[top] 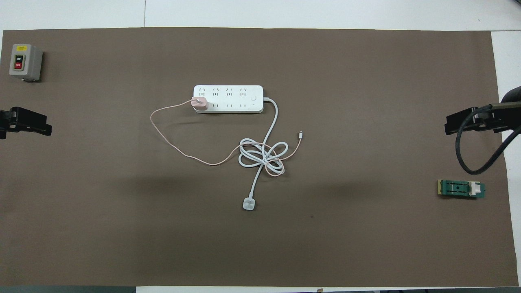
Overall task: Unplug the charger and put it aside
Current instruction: 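Move the left gripper and the right gripper toward the white power strip, then hold the power strip with the right gripper while the left gripper grasps the charger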
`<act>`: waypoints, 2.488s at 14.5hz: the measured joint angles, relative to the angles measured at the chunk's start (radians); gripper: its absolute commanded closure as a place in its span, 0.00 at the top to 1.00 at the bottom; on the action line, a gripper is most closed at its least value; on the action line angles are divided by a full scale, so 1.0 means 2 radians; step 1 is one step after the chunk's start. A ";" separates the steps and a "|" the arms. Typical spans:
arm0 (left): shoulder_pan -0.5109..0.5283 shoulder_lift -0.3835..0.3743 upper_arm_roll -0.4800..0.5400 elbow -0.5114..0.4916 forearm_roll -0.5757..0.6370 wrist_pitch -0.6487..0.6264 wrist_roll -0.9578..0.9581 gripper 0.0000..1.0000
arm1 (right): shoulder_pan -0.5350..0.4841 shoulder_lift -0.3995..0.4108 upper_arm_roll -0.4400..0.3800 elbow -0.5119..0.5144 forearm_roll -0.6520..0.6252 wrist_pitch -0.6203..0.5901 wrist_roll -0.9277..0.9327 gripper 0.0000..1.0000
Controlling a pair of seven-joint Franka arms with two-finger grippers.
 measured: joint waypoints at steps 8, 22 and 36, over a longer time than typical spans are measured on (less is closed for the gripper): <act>-0.052 0.050 -0.002 0.020 0.000 0.006 -0.295 1.00 | 0.000 -0.003 -0.007 0.000 0.000 0.000 0.025 1.00; -0.095 0.146 -0.003 0.087 -0.028 0.087 -0.707 1.00 | 0.128 0.164 0.004 -0.012 0.262 0.218 0.690 1.00; -0.184 0.255 -0.001 0.117 -0.032 0.165 -0.897 1.00 | 0.148 0.436 0.022 0.215 0.476 0.245 0.715 1.00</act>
